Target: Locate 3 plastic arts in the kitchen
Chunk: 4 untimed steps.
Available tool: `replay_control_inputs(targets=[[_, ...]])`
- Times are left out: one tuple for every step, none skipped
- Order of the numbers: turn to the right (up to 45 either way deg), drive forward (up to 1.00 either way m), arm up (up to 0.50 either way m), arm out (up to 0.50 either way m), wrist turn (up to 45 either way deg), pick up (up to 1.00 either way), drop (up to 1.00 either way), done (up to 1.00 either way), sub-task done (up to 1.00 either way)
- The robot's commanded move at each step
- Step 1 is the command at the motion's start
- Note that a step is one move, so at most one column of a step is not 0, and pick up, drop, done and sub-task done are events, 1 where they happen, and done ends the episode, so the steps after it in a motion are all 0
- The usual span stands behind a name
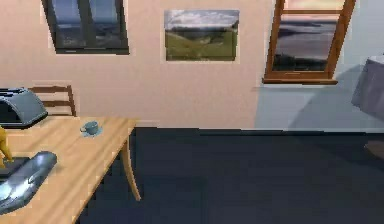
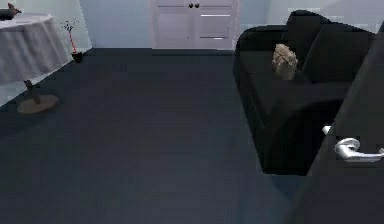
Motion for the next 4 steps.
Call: replay_control_inputs(targets=[[45.0,0.00,0.00,0.00,0.0,0.00,0.00,0.00,0.00],[0.0,0.20,0.00,0.00,0.0,0.00,0.00,0.00,0.00],[-36.0,0.00,0.00,0.00,0.0,0.00,0.00,0.00,0.00],[0.0,0.30,0.00,0.00,0.0,0.00,0.00,0.00,0.00]])
